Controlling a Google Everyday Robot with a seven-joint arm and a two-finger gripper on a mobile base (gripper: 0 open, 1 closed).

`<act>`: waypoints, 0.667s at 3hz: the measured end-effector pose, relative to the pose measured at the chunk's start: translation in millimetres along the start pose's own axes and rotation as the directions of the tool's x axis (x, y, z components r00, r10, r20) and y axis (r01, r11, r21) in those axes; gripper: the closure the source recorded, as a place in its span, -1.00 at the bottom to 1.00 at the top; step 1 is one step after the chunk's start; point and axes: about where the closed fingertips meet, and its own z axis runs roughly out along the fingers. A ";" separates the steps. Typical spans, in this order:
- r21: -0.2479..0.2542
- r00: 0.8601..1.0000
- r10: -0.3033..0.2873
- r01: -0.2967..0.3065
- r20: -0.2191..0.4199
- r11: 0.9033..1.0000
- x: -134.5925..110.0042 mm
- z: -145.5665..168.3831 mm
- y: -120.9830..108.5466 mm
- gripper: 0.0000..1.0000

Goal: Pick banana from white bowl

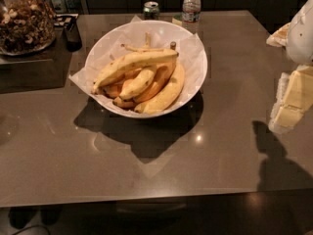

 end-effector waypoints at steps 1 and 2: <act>0.000 1.000 0.000 0.000 0.000 1.000 -0.1 0.0 0.0 -1.00; 0.004 1.000 0.000 0.000 0.025 1.000 -6.7 -1.4 -1.3 -1.00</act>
Offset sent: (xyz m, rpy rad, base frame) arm 0.0044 0.0110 0.0010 0.0484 0.0022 0.0118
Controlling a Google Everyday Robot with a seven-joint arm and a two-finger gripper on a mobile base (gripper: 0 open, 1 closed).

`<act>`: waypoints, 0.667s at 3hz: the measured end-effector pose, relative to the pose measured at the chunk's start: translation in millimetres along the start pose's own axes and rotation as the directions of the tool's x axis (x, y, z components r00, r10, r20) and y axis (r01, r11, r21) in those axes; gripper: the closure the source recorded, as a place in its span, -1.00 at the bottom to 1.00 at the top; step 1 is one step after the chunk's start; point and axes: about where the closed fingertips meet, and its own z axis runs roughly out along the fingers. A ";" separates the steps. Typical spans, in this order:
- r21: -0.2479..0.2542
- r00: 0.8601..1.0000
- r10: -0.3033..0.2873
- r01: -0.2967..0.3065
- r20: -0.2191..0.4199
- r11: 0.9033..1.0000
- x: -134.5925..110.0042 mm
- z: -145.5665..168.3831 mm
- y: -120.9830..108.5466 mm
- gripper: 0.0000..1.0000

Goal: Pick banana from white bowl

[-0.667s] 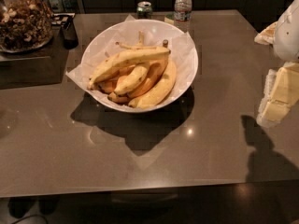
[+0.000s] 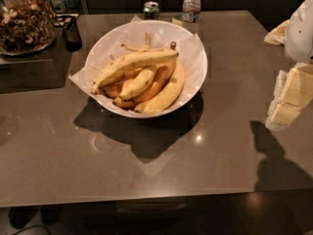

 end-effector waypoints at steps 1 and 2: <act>-0.025 0.997 -0.021 0.023 0.074 0.999 -24.5 6.3 -8.0 -1.00; -0.066 0.988 -0.063 0.073 0.139 0.995 -59.2 20.0 -26.0 -1.00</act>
Offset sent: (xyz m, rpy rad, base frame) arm 0.0700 0.0841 -0.0002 0.1817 0.0635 0.1985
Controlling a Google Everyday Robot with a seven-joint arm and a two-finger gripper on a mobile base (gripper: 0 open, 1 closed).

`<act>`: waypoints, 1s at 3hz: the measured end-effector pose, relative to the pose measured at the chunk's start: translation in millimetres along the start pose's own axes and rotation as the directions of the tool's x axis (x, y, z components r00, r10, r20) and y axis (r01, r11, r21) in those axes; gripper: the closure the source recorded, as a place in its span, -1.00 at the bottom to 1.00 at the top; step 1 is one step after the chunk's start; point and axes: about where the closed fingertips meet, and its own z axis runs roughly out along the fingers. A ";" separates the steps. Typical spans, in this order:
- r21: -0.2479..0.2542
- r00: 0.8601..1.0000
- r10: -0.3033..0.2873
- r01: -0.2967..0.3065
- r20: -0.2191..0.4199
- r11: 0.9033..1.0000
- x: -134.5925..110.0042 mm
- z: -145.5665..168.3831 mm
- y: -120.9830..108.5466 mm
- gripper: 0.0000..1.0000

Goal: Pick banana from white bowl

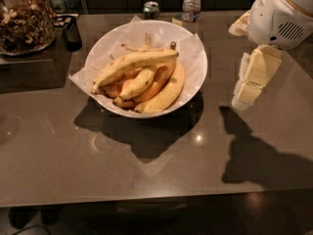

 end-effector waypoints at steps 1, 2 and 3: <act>0.001 1.000 0.001 -0.001 0.002 1.000 -0.2 0.3 -0.3 -1.00; -0.035 0.999 -0.002 0.004 0.051 0.999 -9.7 17.5 -7.1 -1.00; -0.103 0.995 -0.041 0.051 0.096 0.993 -38.7 49.1 -26.8 -1.00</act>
Offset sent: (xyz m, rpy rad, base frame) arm 0.0259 0.0274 -0.0268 0.1195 0.0679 0.0611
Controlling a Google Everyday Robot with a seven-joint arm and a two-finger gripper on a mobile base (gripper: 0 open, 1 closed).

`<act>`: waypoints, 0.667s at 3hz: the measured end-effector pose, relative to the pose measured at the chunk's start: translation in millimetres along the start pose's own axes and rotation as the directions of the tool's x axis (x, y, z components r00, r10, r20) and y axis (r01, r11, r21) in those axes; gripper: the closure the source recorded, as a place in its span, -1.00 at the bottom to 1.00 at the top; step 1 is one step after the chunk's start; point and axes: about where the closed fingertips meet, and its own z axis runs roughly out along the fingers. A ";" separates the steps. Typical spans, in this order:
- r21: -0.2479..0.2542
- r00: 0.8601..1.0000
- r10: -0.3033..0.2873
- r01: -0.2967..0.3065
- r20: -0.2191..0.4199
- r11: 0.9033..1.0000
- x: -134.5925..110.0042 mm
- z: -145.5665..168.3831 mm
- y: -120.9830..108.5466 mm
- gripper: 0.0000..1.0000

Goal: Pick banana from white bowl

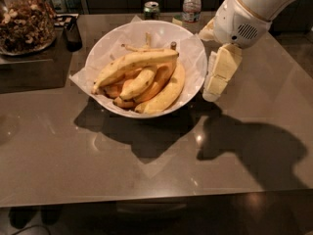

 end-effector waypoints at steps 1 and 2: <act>0.000 1.000 0.000 0.000 0.000 1.000 0.0 0.0 0.0 -1.00; -0.005 0.999 -0.023 0.023 0.036 1.000 -20.1 11.5 -4.6 -1.00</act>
Offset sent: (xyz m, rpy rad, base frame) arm 0.0146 0.0483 -0.0043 0.0693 -0.0064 0.0625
